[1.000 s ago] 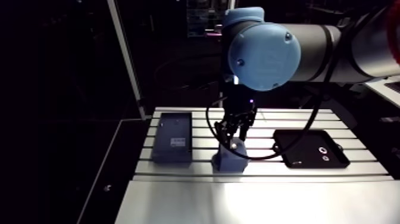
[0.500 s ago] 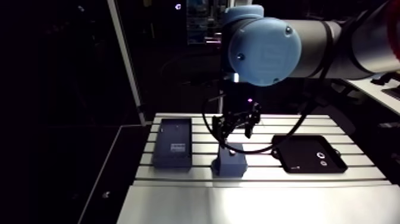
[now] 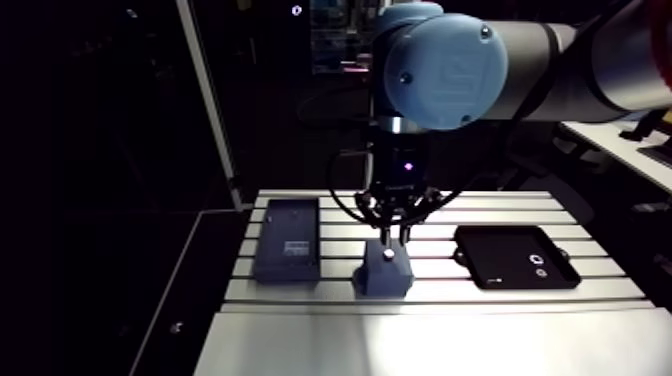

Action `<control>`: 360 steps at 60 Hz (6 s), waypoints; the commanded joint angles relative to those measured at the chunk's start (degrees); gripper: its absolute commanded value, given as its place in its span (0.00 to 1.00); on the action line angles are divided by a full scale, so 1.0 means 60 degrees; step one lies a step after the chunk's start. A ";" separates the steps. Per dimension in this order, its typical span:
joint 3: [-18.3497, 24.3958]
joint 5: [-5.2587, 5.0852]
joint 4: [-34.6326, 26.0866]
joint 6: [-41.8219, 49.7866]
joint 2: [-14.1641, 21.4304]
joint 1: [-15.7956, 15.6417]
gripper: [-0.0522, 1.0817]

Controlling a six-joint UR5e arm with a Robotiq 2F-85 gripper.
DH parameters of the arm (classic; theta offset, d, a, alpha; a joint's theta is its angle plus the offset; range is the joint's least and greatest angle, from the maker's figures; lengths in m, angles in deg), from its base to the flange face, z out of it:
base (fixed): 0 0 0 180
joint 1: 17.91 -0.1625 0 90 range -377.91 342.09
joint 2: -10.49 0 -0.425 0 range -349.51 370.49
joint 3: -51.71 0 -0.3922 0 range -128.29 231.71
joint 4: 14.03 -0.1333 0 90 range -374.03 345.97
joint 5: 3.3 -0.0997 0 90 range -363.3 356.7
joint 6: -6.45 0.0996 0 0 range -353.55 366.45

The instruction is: Pick up the M10 bolt and insert it into the hex recess until seated.

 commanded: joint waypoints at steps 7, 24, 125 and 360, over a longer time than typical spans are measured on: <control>-0.0071 -0.0007 0.0023 0.0334 -0.0077 0.0010 0.99; -0.0157 -0.0087 0.0049 0.0292 -0.0047 -0.0017 1.00; -0.0643 -0.0287 0.1180 -0.0206 -0.0194 -0.0078 1.00; 0.4189 -0.0285 -0.4666 -0.0370 0.1770 0.0127 0.05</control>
